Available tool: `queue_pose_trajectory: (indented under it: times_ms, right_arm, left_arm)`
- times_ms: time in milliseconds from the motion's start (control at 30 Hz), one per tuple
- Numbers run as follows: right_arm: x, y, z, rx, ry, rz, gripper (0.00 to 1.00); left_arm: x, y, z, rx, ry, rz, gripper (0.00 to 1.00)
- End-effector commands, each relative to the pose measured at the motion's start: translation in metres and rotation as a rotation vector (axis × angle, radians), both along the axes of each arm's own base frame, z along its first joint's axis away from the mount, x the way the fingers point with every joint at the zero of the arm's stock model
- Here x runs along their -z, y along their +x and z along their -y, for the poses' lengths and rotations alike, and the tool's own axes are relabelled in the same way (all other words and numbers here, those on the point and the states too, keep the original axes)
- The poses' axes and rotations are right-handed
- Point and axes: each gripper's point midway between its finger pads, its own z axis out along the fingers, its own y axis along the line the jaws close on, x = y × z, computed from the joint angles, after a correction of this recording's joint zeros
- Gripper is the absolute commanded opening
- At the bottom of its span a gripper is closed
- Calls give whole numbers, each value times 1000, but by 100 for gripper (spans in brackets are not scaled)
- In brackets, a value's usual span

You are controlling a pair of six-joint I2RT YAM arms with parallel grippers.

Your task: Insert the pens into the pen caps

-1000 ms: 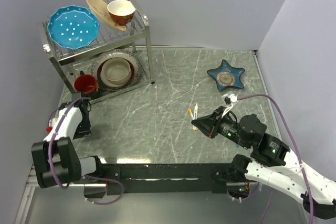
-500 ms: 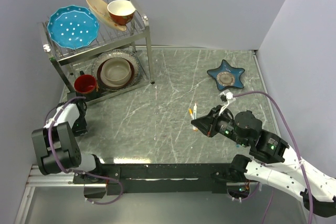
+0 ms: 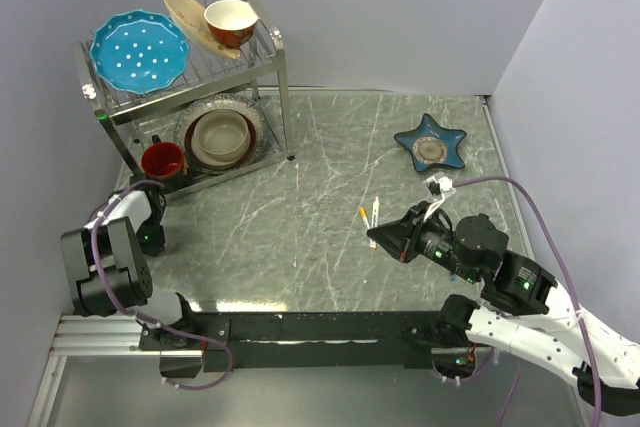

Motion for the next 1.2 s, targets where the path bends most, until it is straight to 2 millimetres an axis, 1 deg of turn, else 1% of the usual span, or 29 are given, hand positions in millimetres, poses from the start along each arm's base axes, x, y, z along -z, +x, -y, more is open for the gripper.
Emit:
queue_pose_trajectory:
  times_ms: [0, 33, 100, 133, 200, 233, 300, 333, 367, 400, 433, 500, 533, 600, 633, 667, 700, 767, 800, 833, 900, 933, 967, 1000, 1033, 1067, 1100, 1133, 1167]
  right_arm:
    - [-26, -2, 5, 11, 72, 55, 0]
    - [-27, -2, 6, 11, 76, 57, 0]
    - [-26, -3, 7, 11, 83, 63, 0]
    - [-25, -4, 6, 3, 84, 62, 0]
    - [-28, -5, 7, 2, 99, 72, 0]
    - [-26, -5, 8, 5, 97, 73, 0]
    - [-27, -5, 11, 16, 114, 83, 0]
    - [-25, -5, 11, 18, 117, 80, 0]
    - [-27, -6, 13, 22, 130, 83, 0]
    - [-26, -7, 14, 22, 136, 84, 0]
    - [-24, -7, 14, 25, 140, 82, 0]
    - [-26, -9, 19, 31, 160, 91, 0]
    - [-23, -9, 21, 34, 161, 90, 0]
    - [-25, -10, 29, 58, 177, 105, 0]
    - [-26, -10, 32, 66, 181, 110, 0]
    - [-27, -11, 36, 72, 189, 116, 0]
    - [-29, -11, 38, 76, 193, 121, 0]
    - [-31, -13, 41, 78, 200, 128, 0]
    - [-32, -13, 41, 79, 200, 130, 0]
    - [-32, -15, 40, 66, 203, 128, 0]
    - [-30, -16, 37, 54, 204, 125, 0]
    - [-28, -16, 34, 43, 208, 122, 0]
    - [-28, -17, 33, 37, 211, 120, 0]
    - [-27, -17, 32, 36, 216, 120, 0]
    - [-25, -16, 30, 32, 220, 122, 0]
    - [-25, -16, 30, 33, 234, 126, 0]
    - [-24, -16, 29, 32, 243, 130, 0]
    - [-12, -14, 25, 29, 232, 122, 0]
    - [-14, -12, 23, 33, 248, 135, 0]
  left_arm:
    - [21, 8, 20, 65, -106, 18, 6]
    - [20, 8, 26, 98, -100, 7, 1]
    - [13, 15, 33, 167, -83, 18, 1]
    - [9, 18, 46, 227, -82, 12, 1]
    - [-1, 28, 62, 319, -66, 37, 1]
    - [-5, 34, 82, 412, -54, 39, 1]
    - [-15, 43, 107, 506, -54, 72, 1]
    - [-16, 46, 129, 588, -80, 88, 1]
    - [-20, 51, 139, 639, -87, 104, 1]
    - [-21, 51, 148, 671, -96, 103, 1]
    - [-21, 49, 164, 725, -107, 100, 1]
    - [-22, 50, 180, 785, -111, 85, 1]
    - [-22, 48, 196, 849, -104, 77, 1]
    - [-23, 53, 212, 912, -79, 55, 1]
    - [-22, 50, 225, 969, -74, 36, 1]
    - [-23, 57, 233, 985, -63, 22, 1]
    - [-24, 49, 238, 1015, -50, -23, 1]
    - [-29, 52, 239, 980, -8, -56, 1]
    - [-34, 44, 224, 952, 44, -113, 1]
    - [-37, 46, 220, 894, 60, -95, 1]
    - [-46, 47, 211, 847, 60, -55, 1]
    - [-43, 50, 210, 858, 35, -15, 1]
    - [-54, 55, 210, 858, -5, 68, 1]
    - [-54, 58, 202, 825, -61, 109, 1]
    - [-49, 61, 197, 849, -78, 159, 1]
    - [-61, 63, 189, 838, -86, 229, 1]
    - [-63, 66, 166, 775, -83, 253, 2]
    - [-61, 62, 156, 778, -85, 246, 9]
    - [-68, 60, 143, 760, -72, 257, 14]
